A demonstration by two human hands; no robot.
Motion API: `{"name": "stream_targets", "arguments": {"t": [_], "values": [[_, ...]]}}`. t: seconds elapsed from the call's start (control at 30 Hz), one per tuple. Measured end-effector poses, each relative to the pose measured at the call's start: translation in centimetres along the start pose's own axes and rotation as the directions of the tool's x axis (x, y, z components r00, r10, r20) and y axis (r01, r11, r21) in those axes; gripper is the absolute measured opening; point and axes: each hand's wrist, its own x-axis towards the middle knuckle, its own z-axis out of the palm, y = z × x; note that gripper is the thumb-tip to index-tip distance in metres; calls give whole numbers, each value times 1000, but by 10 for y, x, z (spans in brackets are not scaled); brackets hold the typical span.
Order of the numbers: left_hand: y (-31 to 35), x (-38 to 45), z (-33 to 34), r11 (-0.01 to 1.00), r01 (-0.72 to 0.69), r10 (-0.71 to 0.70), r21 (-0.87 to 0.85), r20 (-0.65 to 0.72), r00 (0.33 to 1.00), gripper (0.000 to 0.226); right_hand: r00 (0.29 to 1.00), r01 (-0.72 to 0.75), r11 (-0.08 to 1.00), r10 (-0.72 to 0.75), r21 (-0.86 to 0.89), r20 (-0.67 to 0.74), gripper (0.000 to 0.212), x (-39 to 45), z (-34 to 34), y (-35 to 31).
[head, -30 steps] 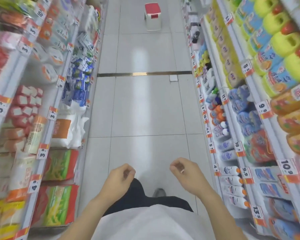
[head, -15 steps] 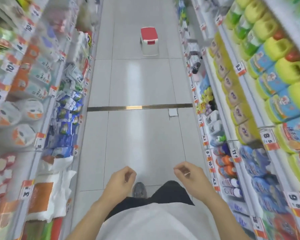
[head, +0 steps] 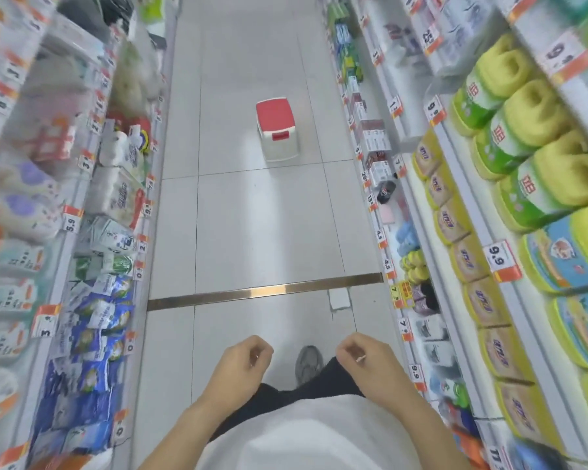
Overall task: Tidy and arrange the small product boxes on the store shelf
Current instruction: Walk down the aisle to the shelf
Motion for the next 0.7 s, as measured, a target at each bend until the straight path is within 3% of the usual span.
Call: {"name": "stream_targets", "arguments": {"t": [0.23, 0.4, 0.7], "values": [[78, 157, -68, 997, 77, -77, 1, -42, 996, 18, 995, 94, 995, -94, -27, 28, 7, 204, -106, -103], [139, 309, -121, 998, 53, -52, 29, -20, 998, 17, 991, 135, 989, -134, -56, 4, 7, 353, -170, -158], [316, 548, -228, 995, -72, 66, 71, 85, 994, 17, 995, -12, 1000, 15, 26, -97, 10, 524, -304, -229]]}}
